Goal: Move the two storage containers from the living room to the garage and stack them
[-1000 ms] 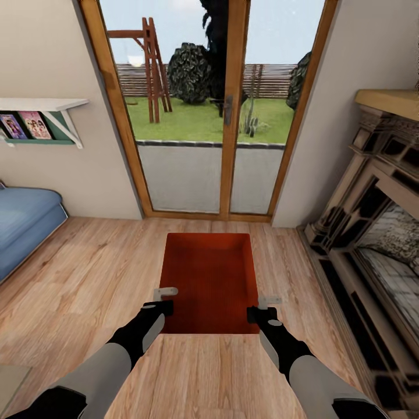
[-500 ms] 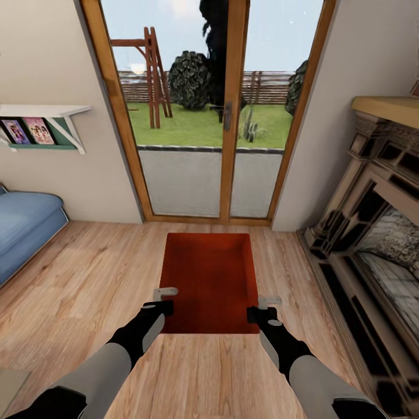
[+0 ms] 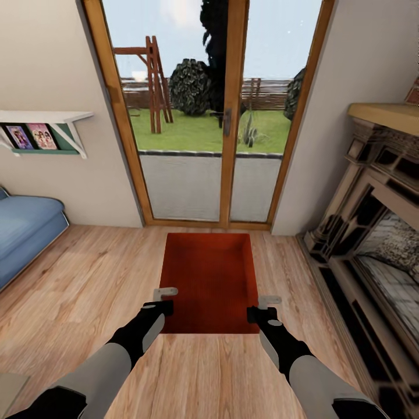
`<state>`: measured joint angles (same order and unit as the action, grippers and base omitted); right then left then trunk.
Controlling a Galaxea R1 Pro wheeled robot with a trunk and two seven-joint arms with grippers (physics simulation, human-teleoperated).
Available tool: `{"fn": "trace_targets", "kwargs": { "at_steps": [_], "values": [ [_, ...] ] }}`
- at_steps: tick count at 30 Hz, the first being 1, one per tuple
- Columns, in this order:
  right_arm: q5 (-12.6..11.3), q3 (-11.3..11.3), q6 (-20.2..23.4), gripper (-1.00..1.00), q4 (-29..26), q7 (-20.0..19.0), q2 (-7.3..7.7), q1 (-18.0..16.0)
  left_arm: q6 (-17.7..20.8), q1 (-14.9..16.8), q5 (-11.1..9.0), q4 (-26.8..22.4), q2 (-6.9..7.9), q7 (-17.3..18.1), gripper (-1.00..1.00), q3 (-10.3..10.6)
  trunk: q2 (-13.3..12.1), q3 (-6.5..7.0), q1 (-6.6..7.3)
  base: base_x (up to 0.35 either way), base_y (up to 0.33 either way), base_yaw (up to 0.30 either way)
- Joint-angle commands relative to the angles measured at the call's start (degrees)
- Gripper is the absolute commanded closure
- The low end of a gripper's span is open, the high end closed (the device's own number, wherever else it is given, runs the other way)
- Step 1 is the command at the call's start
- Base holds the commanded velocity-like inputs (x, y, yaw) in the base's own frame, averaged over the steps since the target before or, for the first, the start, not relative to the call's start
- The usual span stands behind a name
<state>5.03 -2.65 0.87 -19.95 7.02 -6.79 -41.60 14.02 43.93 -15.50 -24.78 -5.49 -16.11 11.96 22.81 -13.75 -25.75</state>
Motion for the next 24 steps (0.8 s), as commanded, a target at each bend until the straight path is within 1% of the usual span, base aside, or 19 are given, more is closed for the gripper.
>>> {"fn": "trace_targets", "kwargs": {
  "at_steps": [1, 24],
  "values": [
    [1.4, -1.0, -0.3, 1.00, -0.3, 0.3, -0.07, -0.1, 0.5, 0.0, -0.4, 0.1, 0.04, -0.9, 1.00, 0.0, 0.1, -0.01, -0.03, 0.000, 0.000, 0.000],
    [1.5, -1.0, -0.3, 1.00, -0.3, 0.3, -0.08, -0.1, 0.5, 0.0, -0.4, 0.1, 0.04, -0.8, 1.00, 0.0, 0.1, 2.12, -0.03, 0.000, 0.000, 0.000]
  ]
}}
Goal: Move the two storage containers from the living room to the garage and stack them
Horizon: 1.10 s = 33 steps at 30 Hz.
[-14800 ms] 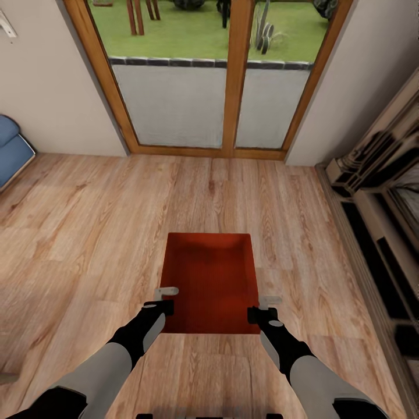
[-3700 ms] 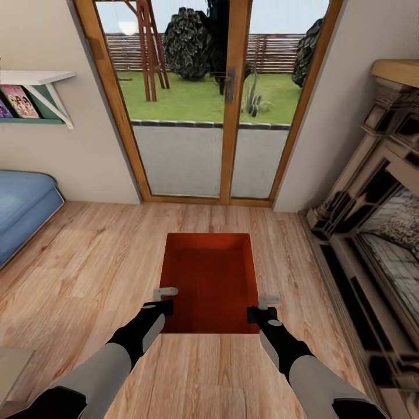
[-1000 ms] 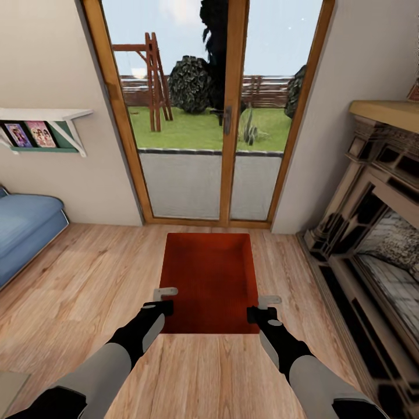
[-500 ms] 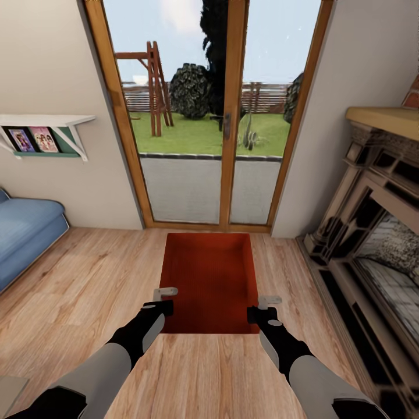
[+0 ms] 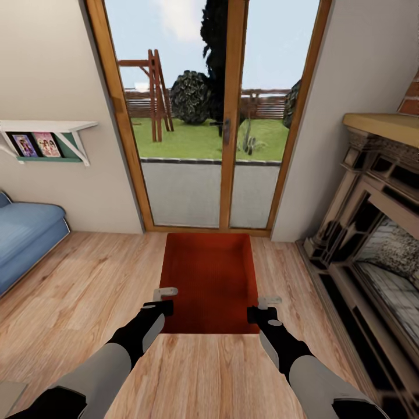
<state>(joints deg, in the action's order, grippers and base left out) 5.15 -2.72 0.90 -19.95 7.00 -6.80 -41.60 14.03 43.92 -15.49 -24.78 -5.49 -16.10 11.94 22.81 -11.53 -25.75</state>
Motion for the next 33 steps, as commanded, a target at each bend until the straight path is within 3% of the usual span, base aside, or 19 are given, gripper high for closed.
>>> {"fn": "trace_targets", "kwargs": {
  "at_steps": [1, 33],
  "values": [
    [1.4, -0.9, -0.4, 1.00, -0.3, 0.3, -0.06, -0.1, 0.5, 0.0, -0.4, 0.1, 0.04, -0.9, 1.00, 0.0, 0.1, -0.01, -0.03, 0.000, 0.000, 0.000],
    [1.7, -0.9, -0.3, 1.00, -0.3, 0.2, -0.11, -0.1, 0.4, 0.0, -0.5, 0.1, 0.04, -0.9, 1.00, 0.0, 0.1, 2.94, -0.03, 0.000, 0.000, 0.000]
  ]
}}
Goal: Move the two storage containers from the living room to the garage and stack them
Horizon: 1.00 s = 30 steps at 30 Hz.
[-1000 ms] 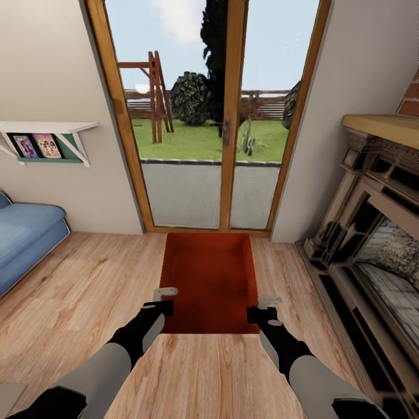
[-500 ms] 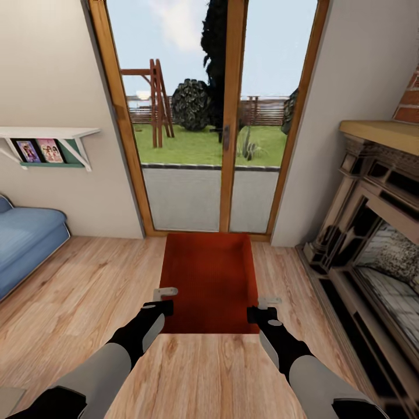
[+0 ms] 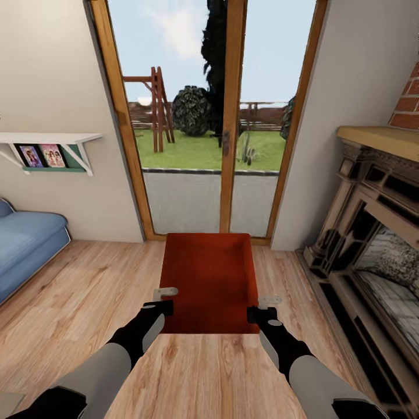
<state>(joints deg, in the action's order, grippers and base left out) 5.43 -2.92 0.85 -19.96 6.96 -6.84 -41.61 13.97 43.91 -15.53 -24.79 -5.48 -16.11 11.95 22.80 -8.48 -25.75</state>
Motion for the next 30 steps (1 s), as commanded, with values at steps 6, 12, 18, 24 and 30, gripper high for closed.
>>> {"fn": "trace_targets", "kwargs": {
  "at_steps": [6, 12, 18, 24, 30],
  "values": [
    [1.3, -0.7, -0.3, 1.00, -0.3, 0.3, -0.09, -0.1, 0.5, 0.0, -0.5, 0.1, 0.03, -0.9, 1.00, 0.0, 0.1, 0.44, -0.03, 0.000, 0.000, 0.000],
    [1.3, -0.7, -0.3, 1.00, -0.3, 0.3, -0.06, -0.1, 0.5, 0.0, -0.5, 0.1, 0.03, -0.9, 1.00, 0.0, 0.1, 1.00, -0.03, 0.000, 0.000, 0.000],
    [1.3, -0.7, -0.3, 1.00, -0.3, 0.2, -0.05, -0.1, 0.5, 0.0, -0.5, 0.1, 0.04, -0.9, 1.00, 0.0, 0.1, 1.55, -0.03, 0.000, 0.000, 0.000],
    [1.3, -0.7, -0.2, 1.00, -0.3, 0.2, -0.03, -0.1, 0.5, 0.0, -0.5, 0.0, 0.03, -0.9, 1.00, 0.0, 0.1, 2.11, -0.03, 0.000, 0.000, 0.000],
    [1.3, -0.7, -0.2, 1.00, -0.3, 0.2, -0.02, -0.1, 0.5, 0.0, -0.5, 0.0, 0.05, -0.9, 1.00, 0.0, 0.1, 2.66, -0.03, 0.000, 0.000, 0.000]
  ]
}}
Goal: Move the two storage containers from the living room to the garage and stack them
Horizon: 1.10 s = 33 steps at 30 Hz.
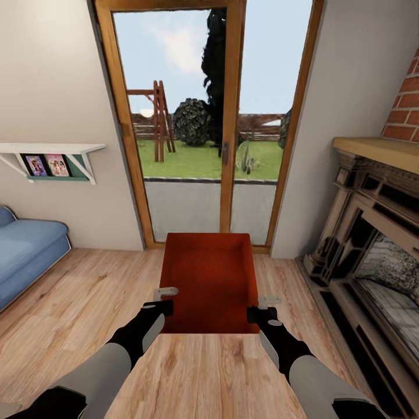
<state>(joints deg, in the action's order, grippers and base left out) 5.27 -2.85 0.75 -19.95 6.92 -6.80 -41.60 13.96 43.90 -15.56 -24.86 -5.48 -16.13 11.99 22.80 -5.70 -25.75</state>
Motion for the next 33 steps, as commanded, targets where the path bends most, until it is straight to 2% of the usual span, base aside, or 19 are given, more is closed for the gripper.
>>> {"fn": "trace_targets", "kwargs": {
  "at_steps": [1, 33],
  "values": [
    [1.4, -0.8, -0.1, 1.00, -0.3, 0.3, -0.06, -0.1, 0.5, 0.0, -0.4, 0.1, 0.05, -0.8, 1.00, 0.0, 0.1, -0.02, -0.04, 0.000, 0.000, 0.000],
    [1.4, -0.8, -0.1, 1.00, -0.3, 0.3, -0.06, -0.1, 0.5, 0.0, -0.4, 0.1, 0.20, -0.8, 1.00, 0.0, 0.1, 2.93, -0.04, 0.000, 0.000, 0.000]
  ]
}}
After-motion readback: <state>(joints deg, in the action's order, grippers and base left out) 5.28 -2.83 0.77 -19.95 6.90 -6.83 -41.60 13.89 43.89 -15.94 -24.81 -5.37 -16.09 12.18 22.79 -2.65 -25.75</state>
